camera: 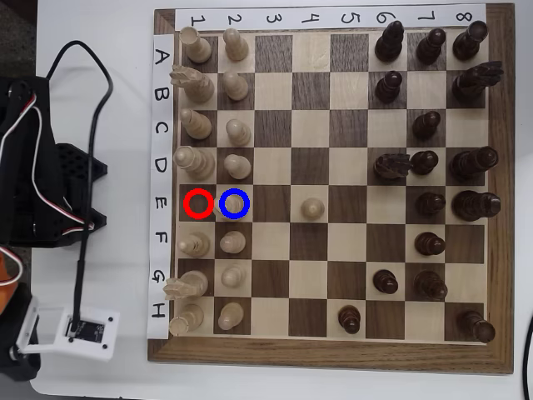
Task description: Move the piece to destination
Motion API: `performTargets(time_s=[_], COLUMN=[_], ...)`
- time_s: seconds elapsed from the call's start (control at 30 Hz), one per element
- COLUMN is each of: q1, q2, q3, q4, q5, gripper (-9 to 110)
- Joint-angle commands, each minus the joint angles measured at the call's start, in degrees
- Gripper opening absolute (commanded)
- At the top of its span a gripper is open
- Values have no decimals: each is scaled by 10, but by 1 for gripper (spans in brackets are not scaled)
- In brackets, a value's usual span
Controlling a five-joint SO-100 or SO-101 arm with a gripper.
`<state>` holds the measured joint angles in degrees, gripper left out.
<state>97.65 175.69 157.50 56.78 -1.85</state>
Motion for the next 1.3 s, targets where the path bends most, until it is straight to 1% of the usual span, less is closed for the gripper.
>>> performTargets(time_s=[0.0,0.37,0.57,1.0,1.27], q1=[0,5,11,21,22], q2=[40,111,149,203,205], q3=[51,134,163,218,235], q4=[-21,-35,-20,-17,-15], q5=[-2,-7,-12,-18,-15], gripper=[0,0,0,0,0])
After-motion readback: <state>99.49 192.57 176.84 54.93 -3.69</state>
